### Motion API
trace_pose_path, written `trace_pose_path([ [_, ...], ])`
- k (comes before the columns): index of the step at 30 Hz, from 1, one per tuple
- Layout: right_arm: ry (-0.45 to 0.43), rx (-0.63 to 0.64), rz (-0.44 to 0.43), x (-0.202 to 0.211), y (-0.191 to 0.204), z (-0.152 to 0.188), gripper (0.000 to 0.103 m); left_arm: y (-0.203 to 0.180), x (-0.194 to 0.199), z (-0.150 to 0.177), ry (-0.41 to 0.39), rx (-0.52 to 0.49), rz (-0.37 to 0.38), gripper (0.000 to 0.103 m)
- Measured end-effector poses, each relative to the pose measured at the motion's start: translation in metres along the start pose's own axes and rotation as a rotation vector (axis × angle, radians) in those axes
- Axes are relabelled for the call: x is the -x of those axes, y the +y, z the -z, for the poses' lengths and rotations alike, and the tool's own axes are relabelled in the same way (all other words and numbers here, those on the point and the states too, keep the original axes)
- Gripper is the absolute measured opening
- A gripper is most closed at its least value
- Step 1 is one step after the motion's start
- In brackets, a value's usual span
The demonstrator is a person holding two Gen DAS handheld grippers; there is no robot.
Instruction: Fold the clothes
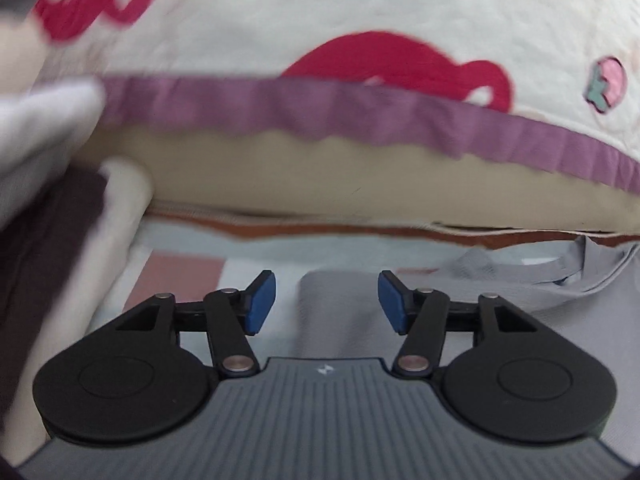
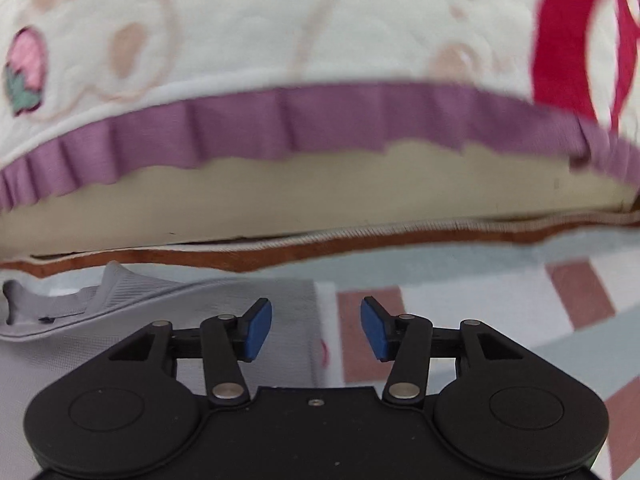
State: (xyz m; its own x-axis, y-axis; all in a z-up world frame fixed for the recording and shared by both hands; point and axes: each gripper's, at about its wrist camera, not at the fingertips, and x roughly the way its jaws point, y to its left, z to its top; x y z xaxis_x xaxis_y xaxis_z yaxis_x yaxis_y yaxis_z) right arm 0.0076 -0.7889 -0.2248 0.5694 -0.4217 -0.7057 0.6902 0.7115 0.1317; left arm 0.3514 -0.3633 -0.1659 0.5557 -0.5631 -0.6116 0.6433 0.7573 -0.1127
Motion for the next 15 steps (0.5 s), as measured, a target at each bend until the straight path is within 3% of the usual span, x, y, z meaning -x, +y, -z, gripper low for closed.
trace_pose_path([
  [5,0.015,-0.15,-0.085,-0.008,-0.02,0.005,0.057,0.025,-0.001,0.008,0.068,0.102,0.143,0.057],
  [10,0.027,-0.286,-0.159,-0.016,-0.034,0.008,0.061,0.019,-0.008,0.003,0.094,0.113,0.204,0.062],
  [12,0.041,-0.274,-0.189,-0.019,-0.024,0.006,0.06,0.009,-0.008,-0.001,0.078,0.071,0.196,0.043],
  [13,0.049,-0.25,-0.199,-0.021,-0.018,0.005,0.06,0.002,-0.007,-0.002,0.072,0.032,0.166,0.016],
  [14,0.04,-0.194,-0.183,-0.02,-0.01,0.006,0.055,-0.004,-0.007,-0.004,0.065,-0.006,0.137,0.008],
  [15,0.03,-0.142,-0.169,-0.019,-0.002,0.007,0.025,-0.009,-0.005,-0.004,0.054,-0.033,0.114,0.007],
])
